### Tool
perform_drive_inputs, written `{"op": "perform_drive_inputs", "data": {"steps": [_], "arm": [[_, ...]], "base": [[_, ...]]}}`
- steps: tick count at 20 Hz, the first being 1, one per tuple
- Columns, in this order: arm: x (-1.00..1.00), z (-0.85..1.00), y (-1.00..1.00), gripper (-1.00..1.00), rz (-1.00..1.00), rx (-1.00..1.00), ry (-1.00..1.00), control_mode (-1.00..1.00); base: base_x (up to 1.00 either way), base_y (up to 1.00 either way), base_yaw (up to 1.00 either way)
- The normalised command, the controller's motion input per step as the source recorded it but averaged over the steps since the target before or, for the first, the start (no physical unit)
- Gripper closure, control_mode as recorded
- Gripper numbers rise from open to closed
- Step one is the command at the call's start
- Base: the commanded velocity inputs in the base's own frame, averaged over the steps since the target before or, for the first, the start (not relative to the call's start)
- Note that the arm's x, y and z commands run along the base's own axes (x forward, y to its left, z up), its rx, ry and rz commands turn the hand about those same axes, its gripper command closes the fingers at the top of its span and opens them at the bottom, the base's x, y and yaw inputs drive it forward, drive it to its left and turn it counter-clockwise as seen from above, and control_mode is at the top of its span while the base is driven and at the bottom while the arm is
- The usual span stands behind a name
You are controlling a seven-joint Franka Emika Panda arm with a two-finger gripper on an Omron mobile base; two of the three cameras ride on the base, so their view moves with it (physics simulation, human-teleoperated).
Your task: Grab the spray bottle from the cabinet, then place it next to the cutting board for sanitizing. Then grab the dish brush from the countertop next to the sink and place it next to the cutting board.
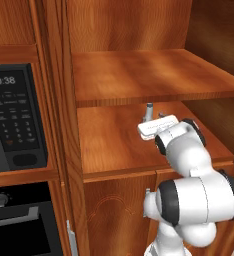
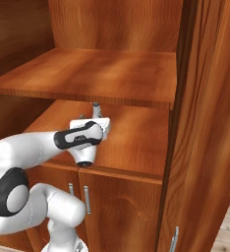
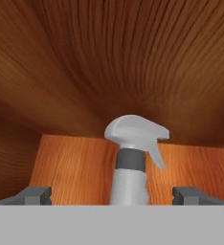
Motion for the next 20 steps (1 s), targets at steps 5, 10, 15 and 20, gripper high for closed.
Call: {"op": "perform_drive_inputs", "data": {"steps": [5, 10, 15, 20], "arm": [[0.14, -0.09, 0.0, -1.0, 0.0, 0.0, 0.1, -1.0], [0.34, 0.0, 0.0, -1.0, 0.0, 0.0, 0.13, -1.0], [0.25, 0.0, 0.0, -1.0, 0.0, 0.0, 0.06, -1.0], [0.2, 0.0, 0.0, -1.0, 0.0, 0.0, 0.04, -1.0]], "base": [[0.0, 0.0, 0.0], [0.0, 0.0, 0.0], [0.0, 0.0, 0.0], [0.0, 0.0, 0.0]]}}
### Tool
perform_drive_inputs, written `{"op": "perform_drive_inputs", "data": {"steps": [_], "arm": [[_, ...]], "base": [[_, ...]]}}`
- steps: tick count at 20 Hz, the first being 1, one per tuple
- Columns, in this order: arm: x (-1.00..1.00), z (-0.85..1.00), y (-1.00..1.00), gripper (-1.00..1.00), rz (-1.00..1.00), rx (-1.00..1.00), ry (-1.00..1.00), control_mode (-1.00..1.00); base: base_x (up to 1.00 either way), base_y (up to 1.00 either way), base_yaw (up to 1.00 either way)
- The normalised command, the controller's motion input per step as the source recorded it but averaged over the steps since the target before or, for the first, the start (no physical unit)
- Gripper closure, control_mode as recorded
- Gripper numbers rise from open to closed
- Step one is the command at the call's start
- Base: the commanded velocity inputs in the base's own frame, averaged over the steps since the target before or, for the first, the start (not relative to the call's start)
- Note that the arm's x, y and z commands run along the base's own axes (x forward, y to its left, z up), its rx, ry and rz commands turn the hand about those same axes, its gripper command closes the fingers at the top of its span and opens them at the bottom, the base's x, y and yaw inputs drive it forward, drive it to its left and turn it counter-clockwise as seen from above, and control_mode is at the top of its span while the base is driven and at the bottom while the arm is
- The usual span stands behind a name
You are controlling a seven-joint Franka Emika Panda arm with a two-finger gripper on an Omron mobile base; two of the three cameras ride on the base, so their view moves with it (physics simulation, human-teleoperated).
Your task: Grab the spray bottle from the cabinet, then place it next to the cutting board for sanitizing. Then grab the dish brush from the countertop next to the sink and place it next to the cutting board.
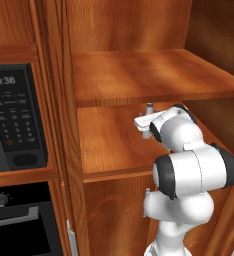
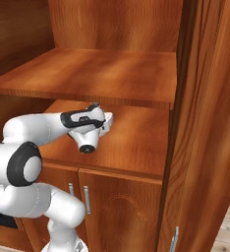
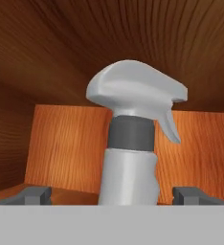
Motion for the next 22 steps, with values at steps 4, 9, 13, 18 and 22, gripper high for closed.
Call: {"op": "perform_drive_inputs", "data": {"steps": [4, 9, 13, 18, 22], "arm": [[0.25, 0.0, 0.0, -1.0, 0.0, 0.0, 0.03, -1.0], [0.08, 0.0, 0.0, 1.0, 0.0, 0.0, 0.0, -1.0], [0.0, 0.0, 0.0, 1.0, 0.0, 0.0, 0.0, -1.0], [-0.01, 0.0, 0.0, 1.0, 0.0, 0.0, 0.01, -1.0], [-0.22, 0.0, -0.06, 1.0, 0.0, 0.0, 0.0, -1.0]], "base": [[0.0, 0.0, 0.0], [0.0, 0.0, 0.0], [0.0, 0.0, 0.0], [0.0, 0.0, 0.0], [0.0, 0.0, 0.0]]}}
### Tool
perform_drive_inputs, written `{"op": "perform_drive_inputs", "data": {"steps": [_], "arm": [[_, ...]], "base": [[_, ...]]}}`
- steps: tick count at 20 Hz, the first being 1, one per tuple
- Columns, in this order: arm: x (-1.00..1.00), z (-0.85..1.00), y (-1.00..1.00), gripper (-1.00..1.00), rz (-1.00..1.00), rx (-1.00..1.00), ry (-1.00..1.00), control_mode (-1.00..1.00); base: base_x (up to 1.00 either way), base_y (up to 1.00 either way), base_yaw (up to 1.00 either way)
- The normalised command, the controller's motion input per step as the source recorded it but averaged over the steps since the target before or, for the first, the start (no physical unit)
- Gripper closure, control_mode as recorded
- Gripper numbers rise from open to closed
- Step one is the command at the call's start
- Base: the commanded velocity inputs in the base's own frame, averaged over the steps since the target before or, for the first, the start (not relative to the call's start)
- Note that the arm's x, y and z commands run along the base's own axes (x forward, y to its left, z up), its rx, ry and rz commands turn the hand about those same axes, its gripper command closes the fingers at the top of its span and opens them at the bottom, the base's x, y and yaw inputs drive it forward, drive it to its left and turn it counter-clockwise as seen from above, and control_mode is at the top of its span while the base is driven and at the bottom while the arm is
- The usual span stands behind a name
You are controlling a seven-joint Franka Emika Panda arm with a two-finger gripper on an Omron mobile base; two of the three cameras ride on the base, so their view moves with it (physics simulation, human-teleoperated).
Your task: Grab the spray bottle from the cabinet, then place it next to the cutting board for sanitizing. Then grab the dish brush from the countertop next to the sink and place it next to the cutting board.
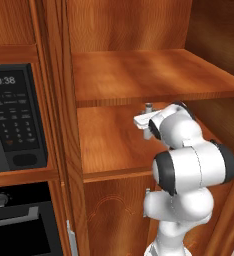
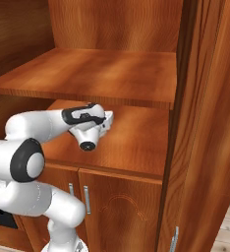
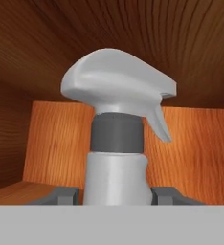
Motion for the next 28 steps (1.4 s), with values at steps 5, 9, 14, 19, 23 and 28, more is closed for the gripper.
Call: {"op": "perform_drive_inputs", "data": {"steps": [5, 9, 14, 19, 23, 28], "arm": [[-0.29, 0.0, -0.02, 1.0, 0.0, 0.0, 0.01, -1.0], [-0.46, 0.0, -0.04, 1.0, 0.0, 0.0, 0.0, -1.0], [-0.64, 0.0, -0.1, 1.0, -0.01, 0.0, 0.0, -1.0], [-0.77, 0.0, -0.15, 1.0, 0.0, 0.0, 0.0, -1.0], [-0.74, 0.0, -0.12, 1.0, 0.0, 0.0, 0.0, -1.0], [-0.88, 0.06, -0.17, 1.0, -0.01, 0.0, -0.04, -1.0]], "base": [[0.0, 0.0, 0.0], [0.0, 0.0, 0.0], [0.0, 0.0, 0.0], [0.0, 0.0, 0.0], [0.0, 0.0, 0.0], [0.0, 0.0, 0.0]]}}
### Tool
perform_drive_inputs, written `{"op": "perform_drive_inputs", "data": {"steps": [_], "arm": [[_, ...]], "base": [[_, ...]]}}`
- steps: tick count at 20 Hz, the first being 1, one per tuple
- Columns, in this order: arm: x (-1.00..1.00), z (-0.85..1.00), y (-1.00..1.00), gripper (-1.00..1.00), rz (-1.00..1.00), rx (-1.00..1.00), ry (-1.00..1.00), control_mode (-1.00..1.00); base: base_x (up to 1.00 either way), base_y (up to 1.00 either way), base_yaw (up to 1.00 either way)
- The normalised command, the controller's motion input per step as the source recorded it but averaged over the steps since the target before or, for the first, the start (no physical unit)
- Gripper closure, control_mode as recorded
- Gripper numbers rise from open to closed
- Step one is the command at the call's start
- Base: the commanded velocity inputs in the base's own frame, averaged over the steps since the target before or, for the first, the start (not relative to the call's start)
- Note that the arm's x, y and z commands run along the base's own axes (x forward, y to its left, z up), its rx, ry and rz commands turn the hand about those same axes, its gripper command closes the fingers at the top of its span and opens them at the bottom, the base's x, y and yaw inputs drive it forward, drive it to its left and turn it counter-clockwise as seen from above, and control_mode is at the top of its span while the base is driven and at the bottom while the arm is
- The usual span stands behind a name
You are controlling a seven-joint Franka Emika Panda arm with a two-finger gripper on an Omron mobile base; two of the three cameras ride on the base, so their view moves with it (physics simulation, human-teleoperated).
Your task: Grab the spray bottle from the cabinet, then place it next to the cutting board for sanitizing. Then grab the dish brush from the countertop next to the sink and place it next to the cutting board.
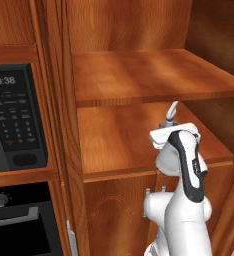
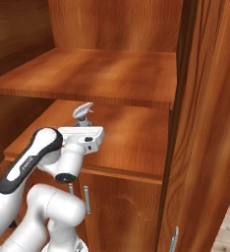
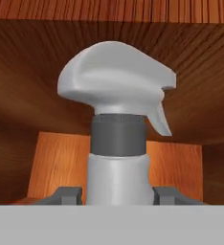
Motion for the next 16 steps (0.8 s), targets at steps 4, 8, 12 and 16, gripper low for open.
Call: {"op": "perform_drive_inputs", "data": {"steps": [4, 8, 12, 16], "arm": [[-0.93, 0.18, -0.16, 1.0, -0.01, 0.0, -0.1, -1.0], [-0.93, 0.0, -0.26, 1.0, -0.03, 0.0, -0.07, -1.0], [-0.83, 0.0, -0.25, 1.0, -0.02, 0.0, -0.07, -1.0], [-0.96, -0.22, -0.29, 1.0, -0.01, 0.0, -0.01, -1.0]], "base": [[0.0, 0.0, 0.0], [0.0, 0.0, 0.0], [0.0, 0.0, 0.0], [0.0, 0.0, 0.0]]}}
